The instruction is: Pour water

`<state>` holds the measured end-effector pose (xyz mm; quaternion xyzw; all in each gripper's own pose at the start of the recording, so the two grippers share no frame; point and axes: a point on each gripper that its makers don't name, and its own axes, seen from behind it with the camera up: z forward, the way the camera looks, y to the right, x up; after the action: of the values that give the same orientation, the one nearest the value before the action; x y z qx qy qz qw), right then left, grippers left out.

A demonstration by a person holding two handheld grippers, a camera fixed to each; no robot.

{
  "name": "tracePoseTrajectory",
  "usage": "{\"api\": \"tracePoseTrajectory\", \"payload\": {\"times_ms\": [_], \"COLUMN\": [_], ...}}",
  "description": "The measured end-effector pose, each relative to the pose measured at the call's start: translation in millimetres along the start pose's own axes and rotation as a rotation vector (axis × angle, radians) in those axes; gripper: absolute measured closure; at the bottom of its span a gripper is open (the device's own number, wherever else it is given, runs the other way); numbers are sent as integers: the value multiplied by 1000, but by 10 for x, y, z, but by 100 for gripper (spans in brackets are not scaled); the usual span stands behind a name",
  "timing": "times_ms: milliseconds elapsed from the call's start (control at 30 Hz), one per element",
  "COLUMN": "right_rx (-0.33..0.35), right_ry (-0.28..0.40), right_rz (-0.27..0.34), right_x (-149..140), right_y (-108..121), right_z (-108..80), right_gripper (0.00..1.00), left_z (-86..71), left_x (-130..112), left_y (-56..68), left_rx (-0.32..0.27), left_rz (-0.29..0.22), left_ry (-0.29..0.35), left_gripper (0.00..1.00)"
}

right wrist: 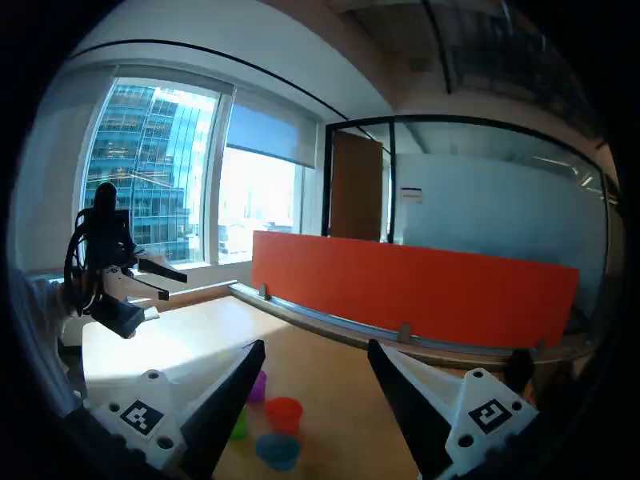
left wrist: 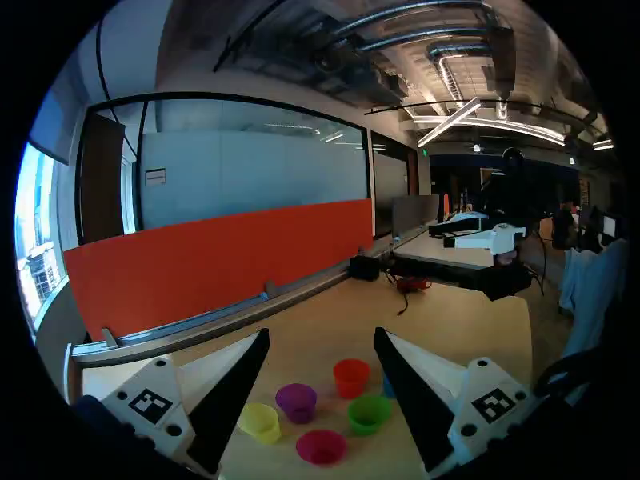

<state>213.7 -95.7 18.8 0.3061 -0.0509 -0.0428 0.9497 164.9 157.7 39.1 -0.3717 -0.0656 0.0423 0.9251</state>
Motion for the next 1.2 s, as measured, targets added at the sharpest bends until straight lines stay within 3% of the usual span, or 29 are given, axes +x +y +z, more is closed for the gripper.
{"api": "tracePoseTrajectory", "payload": {"times_ms": [600,1200], "right_rx": [96,172], "right_ry": [-116,-209], "right_rz": [-52,-66], "right_x": [-484,-980], "right_y": [-116,-236], "right_z": [105,240], "right_gripper": [0,0], "left_z": [348,574], "left_x": [-610,-1375], "left_y": [299,559], "left_rx": [-117,-205], "left_rz": [66,79], "left_ry": [-159,-324], "left_gripper": [3,3]}}
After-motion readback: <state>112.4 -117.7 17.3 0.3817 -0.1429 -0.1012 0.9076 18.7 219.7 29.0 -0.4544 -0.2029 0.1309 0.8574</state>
